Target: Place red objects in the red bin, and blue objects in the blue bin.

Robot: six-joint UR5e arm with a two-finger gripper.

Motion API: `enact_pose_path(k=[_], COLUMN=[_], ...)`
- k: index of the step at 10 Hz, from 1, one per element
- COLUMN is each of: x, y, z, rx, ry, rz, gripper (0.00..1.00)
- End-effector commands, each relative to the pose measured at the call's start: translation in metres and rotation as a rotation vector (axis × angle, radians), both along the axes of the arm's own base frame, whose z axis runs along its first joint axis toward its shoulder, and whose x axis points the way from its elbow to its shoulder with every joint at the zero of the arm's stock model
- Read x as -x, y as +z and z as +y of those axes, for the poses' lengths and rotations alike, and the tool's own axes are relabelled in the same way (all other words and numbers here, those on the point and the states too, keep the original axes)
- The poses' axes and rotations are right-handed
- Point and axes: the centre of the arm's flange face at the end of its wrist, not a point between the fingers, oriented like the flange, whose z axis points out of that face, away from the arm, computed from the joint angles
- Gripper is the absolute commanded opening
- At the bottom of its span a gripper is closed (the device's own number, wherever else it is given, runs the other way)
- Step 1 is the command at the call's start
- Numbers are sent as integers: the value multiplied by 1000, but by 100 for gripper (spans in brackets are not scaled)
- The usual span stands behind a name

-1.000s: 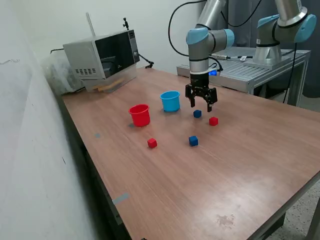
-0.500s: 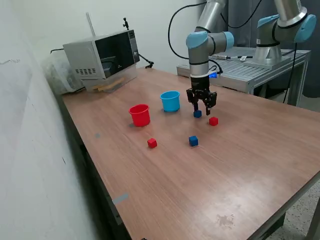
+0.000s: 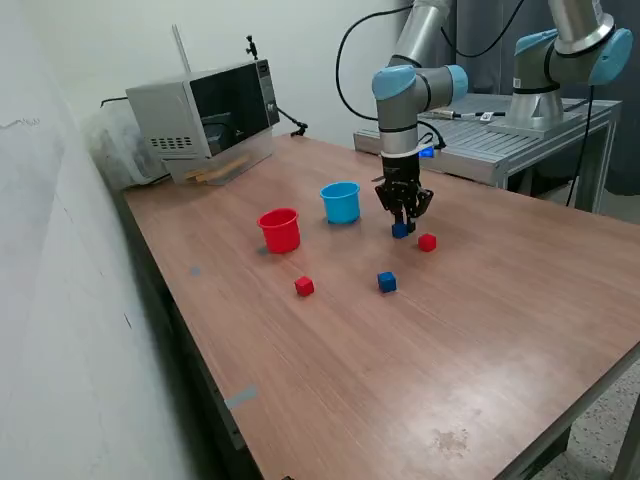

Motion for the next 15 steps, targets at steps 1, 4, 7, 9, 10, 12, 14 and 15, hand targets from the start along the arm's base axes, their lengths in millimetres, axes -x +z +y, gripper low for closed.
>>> enact_pose_path(k=[1,4,7,9,10,12,14,15], x=[2,23,20,23,24,22,21,21], y=[0,54,109,116,115,114,114,114], z=[1,3,9,57,84,132,148,148], rx=[-1,-12,-17,-24,-28,-32,-32,-32], ry=[0,0,-8,-86,-131,-208,-234,-234], rz=[0,56,99,109,107,105,105,104], gripper=[0,0,0,0,0,0,0,0])
